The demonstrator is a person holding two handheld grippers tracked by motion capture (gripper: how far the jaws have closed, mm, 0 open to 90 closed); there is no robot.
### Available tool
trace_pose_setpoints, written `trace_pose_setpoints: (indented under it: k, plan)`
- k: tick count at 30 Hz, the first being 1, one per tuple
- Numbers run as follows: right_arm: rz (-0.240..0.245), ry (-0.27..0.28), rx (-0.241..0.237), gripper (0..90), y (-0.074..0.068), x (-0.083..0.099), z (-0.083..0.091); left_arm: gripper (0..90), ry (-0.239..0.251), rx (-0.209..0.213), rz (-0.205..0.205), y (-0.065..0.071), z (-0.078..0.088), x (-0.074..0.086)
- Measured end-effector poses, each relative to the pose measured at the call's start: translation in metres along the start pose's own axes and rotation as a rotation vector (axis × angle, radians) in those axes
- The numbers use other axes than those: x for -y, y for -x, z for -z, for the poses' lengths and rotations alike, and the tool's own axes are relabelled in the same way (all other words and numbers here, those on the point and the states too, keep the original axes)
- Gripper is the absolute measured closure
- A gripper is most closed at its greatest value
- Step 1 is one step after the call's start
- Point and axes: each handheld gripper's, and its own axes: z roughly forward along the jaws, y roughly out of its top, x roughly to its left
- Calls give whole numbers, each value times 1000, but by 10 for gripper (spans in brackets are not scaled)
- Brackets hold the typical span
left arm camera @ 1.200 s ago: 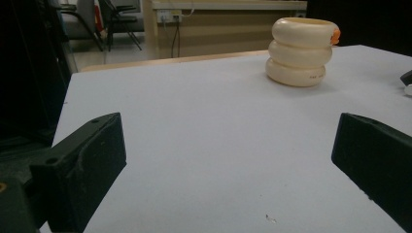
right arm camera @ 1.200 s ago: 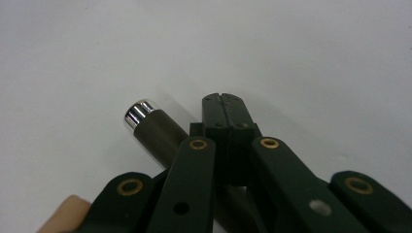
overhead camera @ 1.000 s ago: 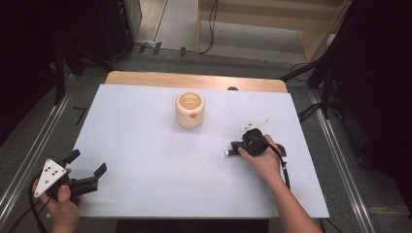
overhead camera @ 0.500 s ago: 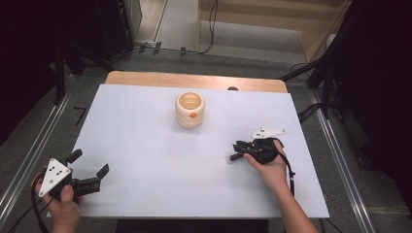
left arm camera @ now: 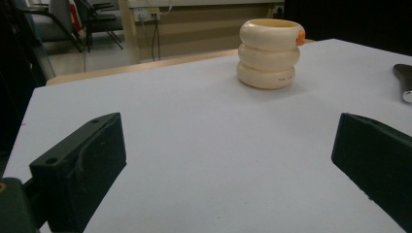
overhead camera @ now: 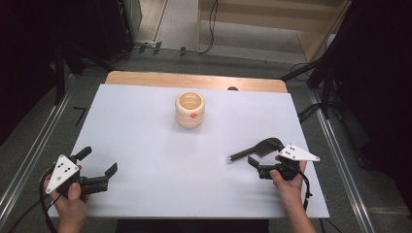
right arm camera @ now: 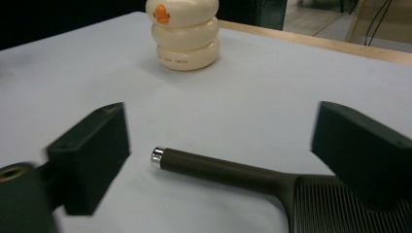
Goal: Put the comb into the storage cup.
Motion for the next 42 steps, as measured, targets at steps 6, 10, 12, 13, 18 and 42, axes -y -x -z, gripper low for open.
trace_pose_setpoints:
  k: [6, 10, 12, 13, 18, 42]
  plan:
    - [-4, 47, 43, 0, 7, 8, 21, 0, -6, 25, -12, 7, -6, -6]
    - [0, 51, 49, 0, 10, 15, 30, 0, -14, 61, -17, 11, -11, -10]
    - [-3, 56, 56, 0, 11, 18, 34, 0, -10, 87, -16, 12, -13, -12]
    - [0, 54, 65, 0, 11, 19, 36, 0, -12, 91, -18, 13, -13, -12]
    - [2, 56, 72, 0, 14, 24, 46, 0, -15, 114, -30, 19, -17, -16]
    - [-11, 91, 112, 0, 32, 40, 71, 0, -53, 215, -63, 54, -63, -40]
